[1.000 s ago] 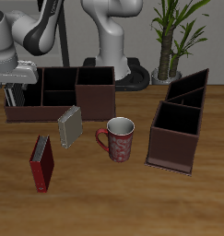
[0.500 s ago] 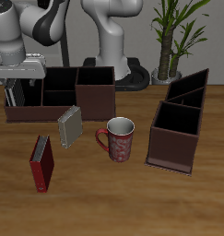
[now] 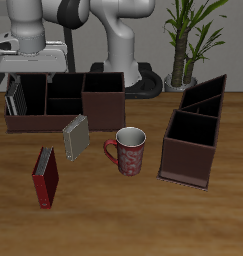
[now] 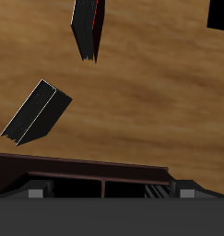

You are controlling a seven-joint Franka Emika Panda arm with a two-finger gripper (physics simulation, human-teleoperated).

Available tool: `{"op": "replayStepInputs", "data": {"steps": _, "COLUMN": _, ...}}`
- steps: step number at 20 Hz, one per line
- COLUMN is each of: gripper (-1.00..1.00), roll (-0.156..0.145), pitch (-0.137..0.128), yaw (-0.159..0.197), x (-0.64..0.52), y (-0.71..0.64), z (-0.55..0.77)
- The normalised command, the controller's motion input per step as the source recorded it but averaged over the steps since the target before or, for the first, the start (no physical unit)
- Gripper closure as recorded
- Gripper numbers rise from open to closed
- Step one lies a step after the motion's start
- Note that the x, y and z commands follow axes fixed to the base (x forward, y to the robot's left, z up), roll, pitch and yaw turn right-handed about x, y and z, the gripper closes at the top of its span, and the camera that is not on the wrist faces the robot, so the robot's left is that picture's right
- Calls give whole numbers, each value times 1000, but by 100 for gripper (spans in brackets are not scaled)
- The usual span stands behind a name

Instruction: Place the striped book into the back desk caddy's left compartment and place the red book into the back desk caddy's left compartment and place the yellow book into the left desk caddy's right compartment

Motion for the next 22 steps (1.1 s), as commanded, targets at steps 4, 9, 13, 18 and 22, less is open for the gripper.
{"op": "replayStepInputs", "data": {"steps": 4, "gripper": -100, "roll": -62, "pitch": -68, "yaw": 0, "x": 98, "y": 234, "z": 271}}
{"op": "replayStepInputs", "data": {"steps": 9, "gripper": -100, "roll": -59, "pitch": -36, "yaw": -14, "x": 213, "y": 118, "z": 120}}
{"op": "replayStepInputs", "data": {"steps": 13, "gripper": -100, "roll": -39, "pitch": 0, "yaw": -9, "x": 275, "y": 209, "z": -34}}
{"op": "replayStepInputs", "data": {"steps": 18, "gripper": -100, "roll": -30, "pitch": 1, "yaw": -24, "x": 366, "y": 239, "z": 91}}
{"op": "replayStepInputs", "data": {"steps": 22, "gripper": -100, "roll": -35, "pitch": -37, "yaw": -7, "x": 256, "y": 131, "z": 139}}
